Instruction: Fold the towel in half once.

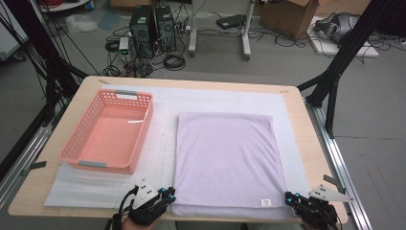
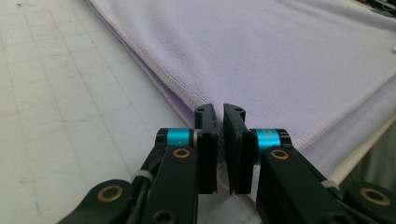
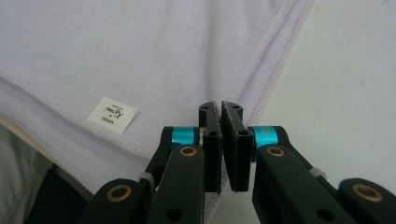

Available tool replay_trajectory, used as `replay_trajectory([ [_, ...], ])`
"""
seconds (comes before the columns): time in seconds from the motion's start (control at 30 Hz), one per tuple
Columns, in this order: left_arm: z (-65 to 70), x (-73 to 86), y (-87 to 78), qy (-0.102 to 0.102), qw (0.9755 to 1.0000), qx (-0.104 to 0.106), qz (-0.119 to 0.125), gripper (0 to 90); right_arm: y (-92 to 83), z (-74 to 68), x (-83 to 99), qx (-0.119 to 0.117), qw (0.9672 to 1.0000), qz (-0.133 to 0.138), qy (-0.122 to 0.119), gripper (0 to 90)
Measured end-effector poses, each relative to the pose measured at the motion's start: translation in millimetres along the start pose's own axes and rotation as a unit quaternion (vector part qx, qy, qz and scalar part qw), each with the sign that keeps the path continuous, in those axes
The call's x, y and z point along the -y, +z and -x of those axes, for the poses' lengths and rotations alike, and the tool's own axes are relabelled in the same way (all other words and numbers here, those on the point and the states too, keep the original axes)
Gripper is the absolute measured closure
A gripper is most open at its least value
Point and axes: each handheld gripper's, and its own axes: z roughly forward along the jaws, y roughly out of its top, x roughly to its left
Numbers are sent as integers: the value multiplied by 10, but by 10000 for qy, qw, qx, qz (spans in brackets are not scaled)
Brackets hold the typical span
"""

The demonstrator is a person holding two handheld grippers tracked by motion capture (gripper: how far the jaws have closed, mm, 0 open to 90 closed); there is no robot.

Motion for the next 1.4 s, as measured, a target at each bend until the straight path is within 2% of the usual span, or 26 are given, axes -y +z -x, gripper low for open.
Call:
replay_trajectory([
  [0.2,22,-15,-56,9,9999,24,126,856,-36,-20,-4,5,9999,87,-61,872],
  [0.37,63,-17,-120,-62,9996,188,185,862,-101,-3,26,-38,9999,107,-95,876],
  [0.6,121,-2,-204,-72,9993,292,236,863,-226,1,68,-100,9997,202,-13,877],
  [1.0,191,55,-294,-55,9990,389,194,863,-347,-42,138,-133,9995,260,-71,877],
  [1.17,215,98,-300,-14,9991,409,74,857,-383,-62,173,-127,9996,244,-71,876],
  [1.2,216,107,-276,-8,9992,392,23,827,-366,-56,180,-102,9997,209,-105,875],
  [1.23,212,110,-253,-12,9996,283,-13,716,-336,-53,188,-92,9999,102,-89,847],
  [1.27,199,107,-238,-51,9998,195,-7,588,-303,-46,194,-107,9999,7,-62,764],
  [1.3,174,93,-235,-86,9998,166,47,546,-285,-38,199,-66,10000,21,-38,713],
  [1.4,70,7,-221,-167,9994,68,291,540,-297,-4,154,-76,9996,261,76,706],
])
